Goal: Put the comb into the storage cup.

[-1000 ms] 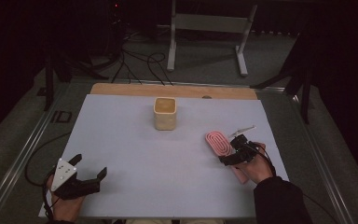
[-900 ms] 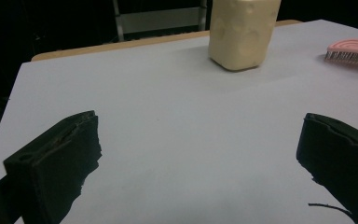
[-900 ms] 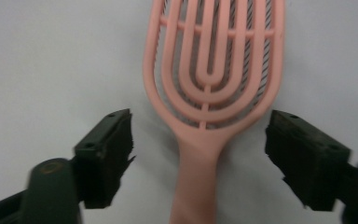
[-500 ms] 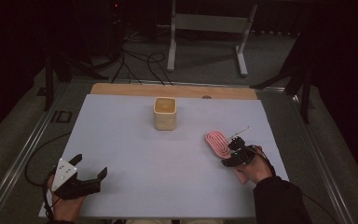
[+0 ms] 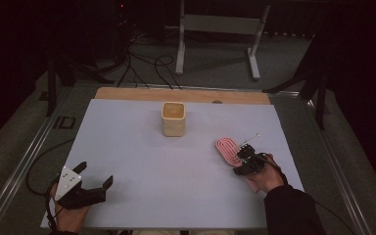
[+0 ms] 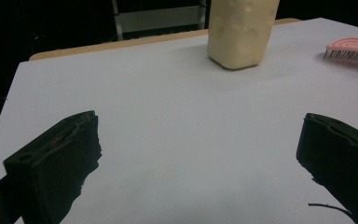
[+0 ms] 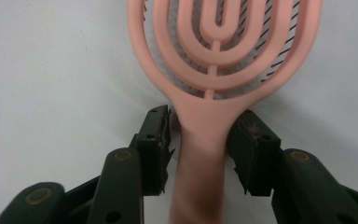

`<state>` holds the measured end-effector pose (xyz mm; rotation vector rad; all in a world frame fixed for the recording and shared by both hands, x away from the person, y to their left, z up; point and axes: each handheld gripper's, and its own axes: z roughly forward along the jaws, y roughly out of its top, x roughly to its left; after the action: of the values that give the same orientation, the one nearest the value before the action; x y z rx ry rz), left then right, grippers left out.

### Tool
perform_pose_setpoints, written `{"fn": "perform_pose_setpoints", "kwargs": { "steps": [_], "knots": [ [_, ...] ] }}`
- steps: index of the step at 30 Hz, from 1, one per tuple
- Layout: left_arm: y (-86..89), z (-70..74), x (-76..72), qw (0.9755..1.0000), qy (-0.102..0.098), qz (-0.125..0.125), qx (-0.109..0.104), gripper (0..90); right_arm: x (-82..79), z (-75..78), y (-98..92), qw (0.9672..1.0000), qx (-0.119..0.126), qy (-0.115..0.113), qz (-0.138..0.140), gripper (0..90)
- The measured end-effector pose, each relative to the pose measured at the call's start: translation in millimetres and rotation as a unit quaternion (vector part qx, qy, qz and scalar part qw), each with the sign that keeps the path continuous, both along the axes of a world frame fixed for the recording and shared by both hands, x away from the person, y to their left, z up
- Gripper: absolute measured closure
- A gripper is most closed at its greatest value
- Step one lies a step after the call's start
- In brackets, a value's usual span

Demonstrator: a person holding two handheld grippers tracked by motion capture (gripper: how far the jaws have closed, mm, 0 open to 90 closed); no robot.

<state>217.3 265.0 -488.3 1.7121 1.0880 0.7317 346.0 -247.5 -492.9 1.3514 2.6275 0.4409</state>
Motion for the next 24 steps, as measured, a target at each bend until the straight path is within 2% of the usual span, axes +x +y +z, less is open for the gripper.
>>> {"fn": "perform_pose_setpoints", "kwargs": {
  "steps": [13, 19, 24],
  "knots": [
    [0.1, 0.2, -0.5, 1.0, 0.001, 0.001, 0.0, 0.2, 0.0, 0.2, 2.5, 1.0, -0.005, 0.005, -0.002, 64.7],
    [0.1, 0.1, -0.4, 1.0, 0.001, 0.001, 0.001, 0.2, -0.2, 0.6, 4.9, 0.9998, -0.015, 0.008, -0.006, 63.7],
    [0.5, 0.2, -0.9, 1.0, 0.001, 0.001, 0.001, 0.2, 1.6, 1.8, 7.5, 0.9995, -0.025, 0.018, -0.006, 67.0]
  ]
}}
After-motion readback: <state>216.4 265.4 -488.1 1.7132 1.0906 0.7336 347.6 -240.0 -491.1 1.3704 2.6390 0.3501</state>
